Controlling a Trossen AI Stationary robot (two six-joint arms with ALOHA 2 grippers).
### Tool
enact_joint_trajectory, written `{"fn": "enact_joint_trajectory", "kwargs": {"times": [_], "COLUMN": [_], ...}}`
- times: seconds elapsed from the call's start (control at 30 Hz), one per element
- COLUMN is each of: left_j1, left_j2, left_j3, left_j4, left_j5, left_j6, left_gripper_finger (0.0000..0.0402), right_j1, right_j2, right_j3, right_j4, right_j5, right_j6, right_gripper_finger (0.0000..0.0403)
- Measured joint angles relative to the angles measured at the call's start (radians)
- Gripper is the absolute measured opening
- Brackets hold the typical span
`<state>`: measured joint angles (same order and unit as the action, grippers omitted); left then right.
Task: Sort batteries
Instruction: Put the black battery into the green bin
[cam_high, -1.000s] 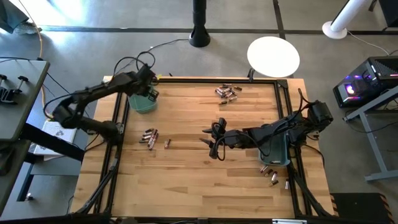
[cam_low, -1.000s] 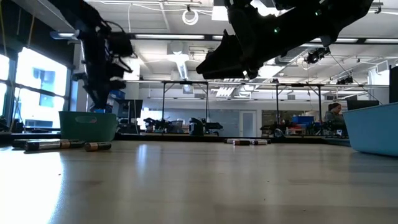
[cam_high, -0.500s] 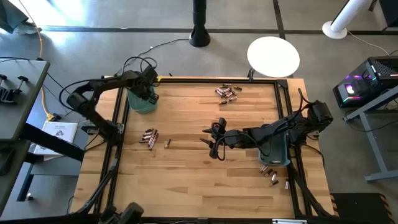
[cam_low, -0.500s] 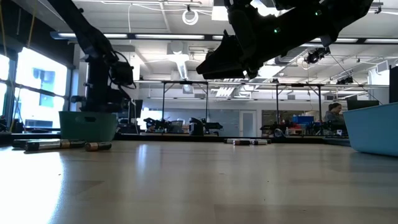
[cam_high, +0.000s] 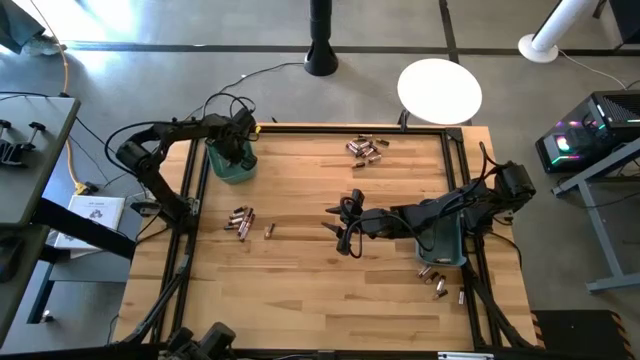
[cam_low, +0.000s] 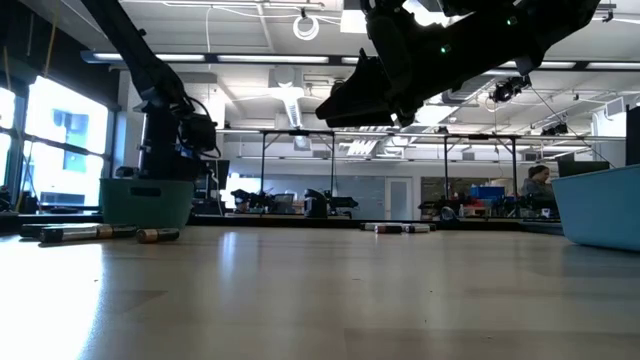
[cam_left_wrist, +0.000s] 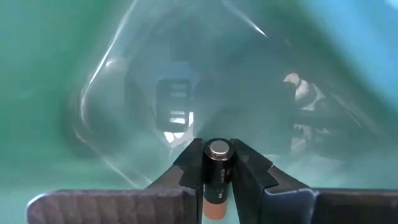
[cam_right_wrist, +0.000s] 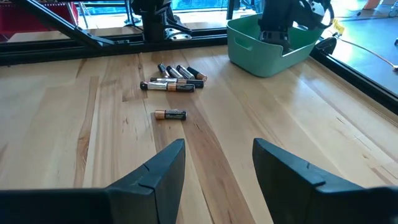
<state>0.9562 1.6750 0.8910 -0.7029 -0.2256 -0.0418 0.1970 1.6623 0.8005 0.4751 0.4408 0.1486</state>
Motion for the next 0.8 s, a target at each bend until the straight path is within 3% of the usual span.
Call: {"fn": "enact_joint_trajectory", "kwargs": {"times": [0.27, 0.8], "left_j1": [-0.001, -0.001], "left_j2": [-0.008, -0.009], "left_j3": [-0.002, -0.001], "left_j4": [-0.003, -0.006], "left_j5": [0.005, 0.019], "left_j6": [0.029, 0.032], "left_gripper_finger": [0.0072, 0.0090], "right_j1": [0.000, 0.000], "right_j2": [0.000, 0.000], "right_j3": [0.000, 0.000], "right_j4": [0.000, 0.000], "right_j5": [0.000, -0.004], "right_j6": [0.000, 0.000], "right_gripper_finger": [0.0183, 0.0183]}}
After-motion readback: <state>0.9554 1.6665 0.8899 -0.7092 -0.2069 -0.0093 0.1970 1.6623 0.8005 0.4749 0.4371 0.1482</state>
